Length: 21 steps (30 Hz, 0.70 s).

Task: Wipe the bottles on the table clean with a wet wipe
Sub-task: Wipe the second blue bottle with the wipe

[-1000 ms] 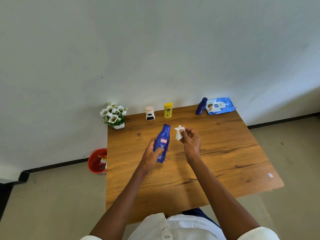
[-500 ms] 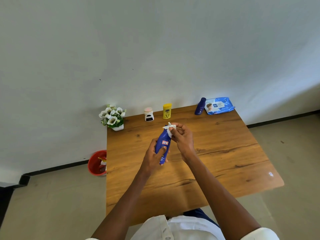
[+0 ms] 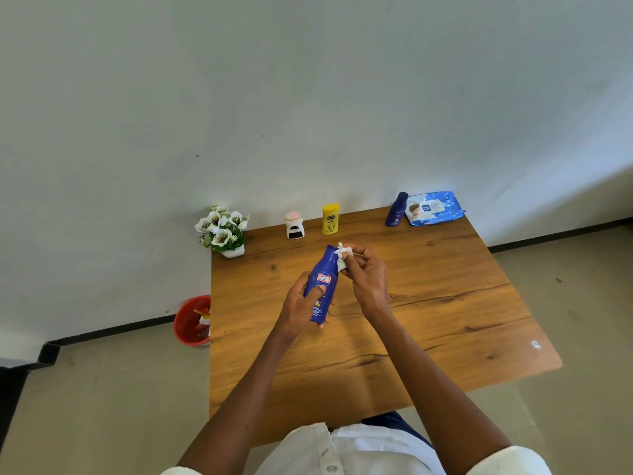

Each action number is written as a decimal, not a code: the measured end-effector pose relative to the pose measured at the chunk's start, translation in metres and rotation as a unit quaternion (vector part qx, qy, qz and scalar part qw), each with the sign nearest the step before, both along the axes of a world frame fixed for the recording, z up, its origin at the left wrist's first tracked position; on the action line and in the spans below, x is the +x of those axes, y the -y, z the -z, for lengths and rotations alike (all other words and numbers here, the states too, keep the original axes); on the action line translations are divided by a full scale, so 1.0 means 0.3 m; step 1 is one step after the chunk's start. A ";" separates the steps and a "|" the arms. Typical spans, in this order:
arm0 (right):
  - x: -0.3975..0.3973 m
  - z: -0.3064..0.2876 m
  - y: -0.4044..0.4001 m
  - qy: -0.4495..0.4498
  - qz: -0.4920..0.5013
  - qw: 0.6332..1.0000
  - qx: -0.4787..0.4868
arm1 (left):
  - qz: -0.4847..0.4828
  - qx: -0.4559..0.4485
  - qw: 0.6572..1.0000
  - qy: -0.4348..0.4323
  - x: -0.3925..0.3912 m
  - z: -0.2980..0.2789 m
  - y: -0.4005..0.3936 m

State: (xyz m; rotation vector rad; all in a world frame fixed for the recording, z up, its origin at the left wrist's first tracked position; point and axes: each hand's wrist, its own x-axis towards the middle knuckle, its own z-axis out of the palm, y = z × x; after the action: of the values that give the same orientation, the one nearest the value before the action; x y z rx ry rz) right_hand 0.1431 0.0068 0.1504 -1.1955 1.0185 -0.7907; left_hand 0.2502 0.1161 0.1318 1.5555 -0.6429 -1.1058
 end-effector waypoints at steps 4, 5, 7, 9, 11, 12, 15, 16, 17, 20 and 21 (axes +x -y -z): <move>-0.006 0.005 -0.005 0.007 0.024 0.999 0.021 | -0.006 -0.011 1.000 -0.025 -0.008 -0.003 0.001; -0.008 0.009 -0.004 0.008 0.032 0.999 0.024 | -0.011 -0.013 0.999 -0.031 -0.008 -0.001 0.002; -0.015 0.011 -0.006 0.025 0.047 0.998 0.033 | -0.022 -0.016 0.999 -0.036 -0.006 0.004 0.004; -0.021 0.003 -0.008 0.051 0.059 0.996 0.049 | -0.028 -0.015 0.999 -0.031 -0.003 0.018 0.006; -0.018 -0.016 -0.013 0.079 0.057 0.993 0.061 | -0.036 -0.019 0.999 -0.023 -0.002 0.029 0.008; -0.013 -0.028 -0.019 0.093 0.053 0.992 0.065 | -0.037 -0.025 0.999 -0.021 -0.005 0.030 0.009; 0.011 -0.049 -0.041 0.112 0.039 0.991 0.057 | -0.032 -0.055 0.998 -0.013 -0.016 0.037 0.011; 0.020 -0.052 -0.048 0.109 0.040 0.992 0.053 | -0.029 -0.063 0.998 0.002 -0.017 0.039 0.010; 0.028 -0.053 -0.055 0.101 0.043 0.993 0.047 | -0.025 -0.069 0.997 0.032 -0.016 0.041 0.010; 0.050 -0.039 -0.075 0.061 0.072 0.995 0.026 | -0.003 -0.075 0.981 0.178 -0.011 0.065 0.013; 0.055 -0.037 -0.082 0.046 0.084 0.995 0.019 | -0.001 -0.080 0.972 0.220 -0.016 0.072 0.014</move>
State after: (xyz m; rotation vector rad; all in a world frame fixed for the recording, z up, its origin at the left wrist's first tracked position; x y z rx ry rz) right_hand 0.1595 0.0313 0.1615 -1.0415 1.0633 -0.9446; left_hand 0.2453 0.1120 0.1103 1.6705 -1.0019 -0.6862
